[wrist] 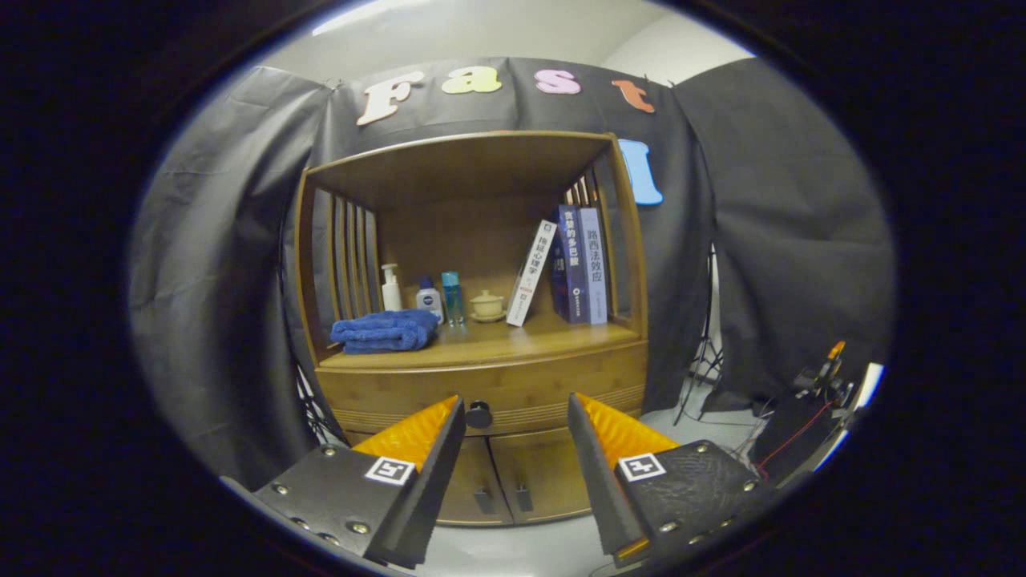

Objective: Pull open the drawer, take out the items inside it, and place them on the countertop above the cabinet.

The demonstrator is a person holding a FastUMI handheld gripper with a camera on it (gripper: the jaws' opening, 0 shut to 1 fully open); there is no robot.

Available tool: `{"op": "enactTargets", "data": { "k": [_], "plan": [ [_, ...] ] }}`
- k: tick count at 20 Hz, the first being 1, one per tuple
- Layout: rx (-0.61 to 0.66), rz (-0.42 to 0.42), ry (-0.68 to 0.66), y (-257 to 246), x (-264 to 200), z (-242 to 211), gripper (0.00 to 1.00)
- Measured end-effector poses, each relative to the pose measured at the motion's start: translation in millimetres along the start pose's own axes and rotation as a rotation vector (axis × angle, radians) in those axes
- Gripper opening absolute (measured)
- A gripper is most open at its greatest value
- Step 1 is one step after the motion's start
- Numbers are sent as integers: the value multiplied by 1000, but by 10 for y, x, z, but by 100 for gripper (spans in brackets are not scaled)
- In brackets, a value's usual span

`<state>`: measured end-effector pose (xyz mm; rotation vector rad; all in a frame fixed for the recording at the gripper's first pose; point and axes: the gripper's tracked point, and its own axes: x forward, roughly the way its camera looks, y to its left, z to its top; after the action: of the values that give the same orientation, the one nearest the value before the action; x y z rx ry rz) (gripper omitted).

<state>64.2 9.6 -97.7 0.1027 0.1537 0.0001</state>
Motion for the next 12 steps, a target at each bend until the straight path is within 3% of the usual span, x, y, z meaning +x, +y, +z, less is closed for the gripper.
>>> {"op": "enactTargets", "data": {
  "k": [12],
  "plan": [
    [44,96,152,421,751,-874,78]
  ]
}}
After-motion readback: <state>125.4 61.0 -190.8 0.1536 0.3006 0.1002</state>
